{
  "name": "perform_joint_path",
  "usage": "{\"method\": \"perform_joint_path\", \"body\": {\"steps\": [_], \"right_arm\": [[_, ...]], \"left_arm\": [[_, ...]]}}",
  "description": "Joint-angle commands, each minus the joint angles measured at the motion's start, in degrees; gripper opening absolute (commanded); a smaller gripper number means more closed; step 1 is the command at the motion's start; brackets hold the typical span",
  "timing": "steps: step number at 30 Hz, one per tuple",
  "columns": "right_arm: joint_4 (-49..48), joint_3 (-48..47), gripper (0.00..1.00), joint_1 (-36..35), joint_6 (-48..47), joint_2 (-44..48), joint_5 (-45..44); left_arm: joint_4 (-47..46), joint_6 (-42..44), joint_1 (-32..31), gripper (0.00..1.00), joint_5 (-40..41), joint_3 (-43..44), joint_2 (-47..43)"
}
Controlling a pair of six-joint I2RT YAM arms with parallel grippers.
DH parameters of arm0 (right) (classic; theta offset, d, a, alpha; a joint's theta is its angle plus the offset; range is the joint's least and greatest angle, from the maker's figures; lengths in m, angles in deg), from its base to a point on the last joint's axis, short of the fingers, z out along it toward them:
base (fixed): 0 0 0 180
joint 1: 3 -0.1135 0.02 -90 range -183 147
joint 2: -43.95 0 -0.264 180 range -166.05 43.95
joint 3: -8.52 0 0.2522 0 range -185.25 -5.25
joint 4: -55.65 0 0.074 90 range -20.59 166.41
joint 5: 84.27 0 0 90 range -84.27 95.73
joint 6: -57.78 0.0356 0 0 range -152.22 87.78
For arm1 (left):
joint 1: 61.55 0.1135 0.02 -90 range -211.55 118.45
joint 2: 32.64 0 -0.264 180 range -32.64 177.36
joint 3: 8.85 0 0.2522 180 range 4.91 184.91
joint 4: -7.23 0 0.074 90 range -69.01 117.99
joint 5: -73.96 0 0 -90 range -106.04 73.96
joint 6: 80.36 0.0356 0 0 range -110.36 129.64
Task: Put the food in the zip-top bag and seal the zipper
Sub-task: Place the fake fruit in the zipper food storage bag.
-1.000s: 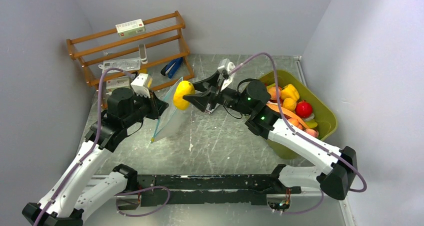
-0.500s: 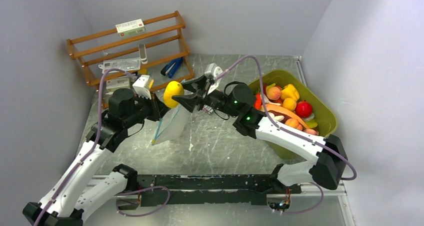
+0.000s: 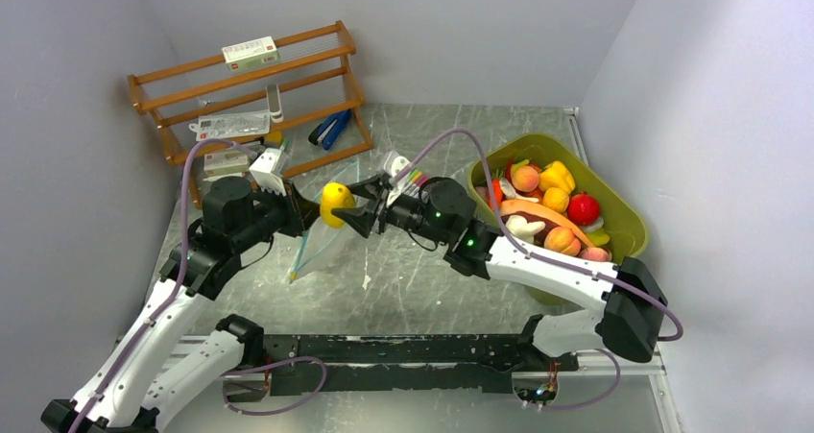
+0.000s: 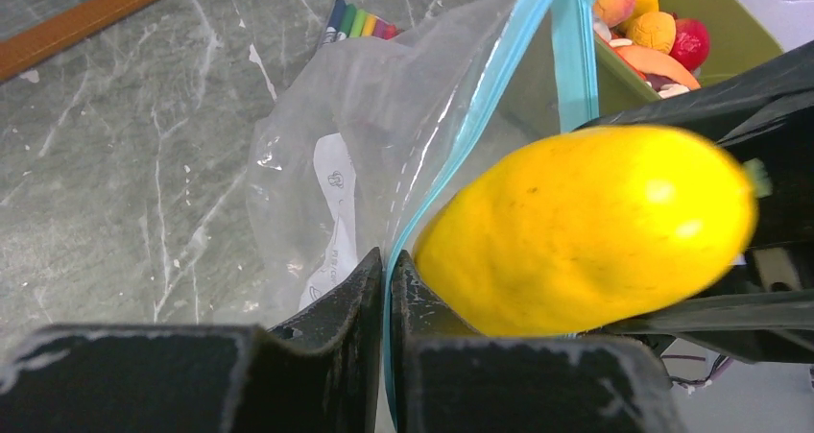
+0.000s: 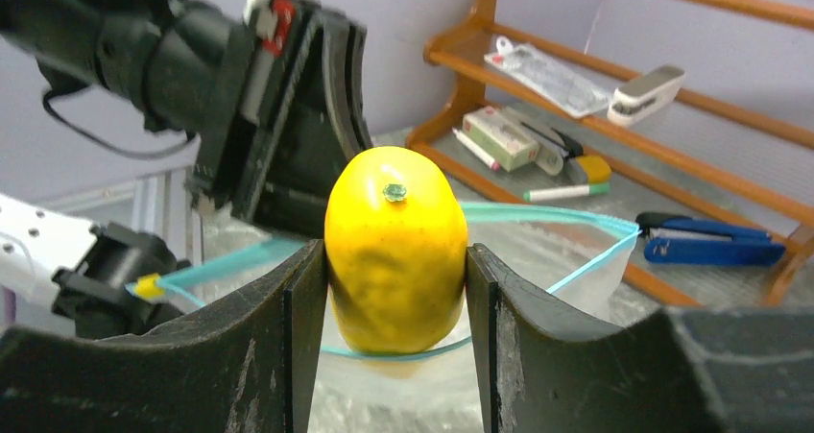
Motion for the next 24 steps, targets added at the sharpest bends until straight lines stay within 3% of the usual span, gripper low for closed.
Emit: {"method": "perform_joint_path", "body": {"steps": [1,15,24], "right_arm": [[-2.2,3.7,0.32,-0.3,-3.1,3.0,-1.1],[1.9,8.5,0.32,-0.4,-5.4,2.4,-9.6],[3.4,6.3,0.37,-0.3,-4.1,-1.0,-6.8]], "left_arm": [[-0.1,1.2,0.3,0.07,0.4,0.0,-1.3],[-5.5,12.8,0.2,0.07,2.9,-3.3,-4.1],[-9.1,13.9,0.3,0.07,1.9,-7.9,-4.3]]}}
